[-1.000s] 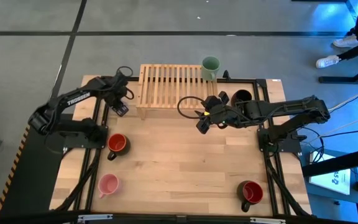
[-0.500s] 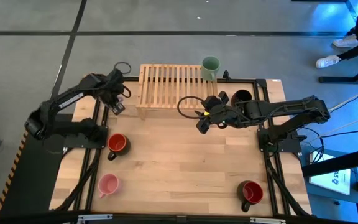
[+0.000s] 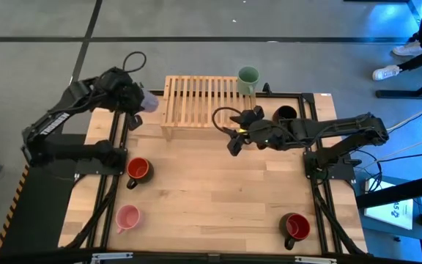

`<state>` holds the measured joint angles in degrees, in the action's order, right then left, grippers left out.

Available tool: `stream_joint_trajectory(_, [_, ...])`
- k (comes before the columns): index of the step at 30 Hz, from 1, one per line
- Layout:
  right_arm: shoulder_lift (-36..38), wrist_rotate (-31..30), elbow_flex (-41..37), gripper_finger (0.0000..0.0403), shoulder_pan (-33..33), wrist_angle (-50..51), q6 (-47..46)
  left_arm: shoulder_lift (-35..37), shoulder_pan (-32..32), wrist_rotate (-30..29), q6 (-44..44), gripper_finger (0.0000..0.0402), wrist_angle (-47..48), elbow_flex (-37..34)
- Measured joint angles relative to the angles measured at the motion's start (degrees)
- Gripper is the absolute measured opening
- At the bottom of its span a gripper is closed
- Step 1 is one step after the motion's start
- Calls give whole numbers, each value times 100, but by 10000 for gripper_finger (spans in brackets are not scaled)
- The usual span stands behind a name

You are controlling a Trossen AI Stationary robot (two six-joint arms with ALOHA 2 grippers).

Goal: Place coffee mugs
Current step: Put the purple mug on the shelf

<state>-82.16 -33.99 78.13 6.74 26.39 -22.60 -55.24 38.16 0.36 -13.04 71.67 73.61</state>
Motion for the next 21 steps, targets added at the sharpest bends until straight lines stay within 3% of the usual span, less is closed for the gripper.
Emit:
stream_joint_trajectory(12, [-677, 10, 84, 207, 2, -1958, 1713, -329, -1340, 191, 287, 16, -1068, 246])
stream_joint_trajectory(21, [-1446, -254, 1017, 207, -2, -1806, 2728, -919, -2094, -112, 721, 16, -1510, 244])
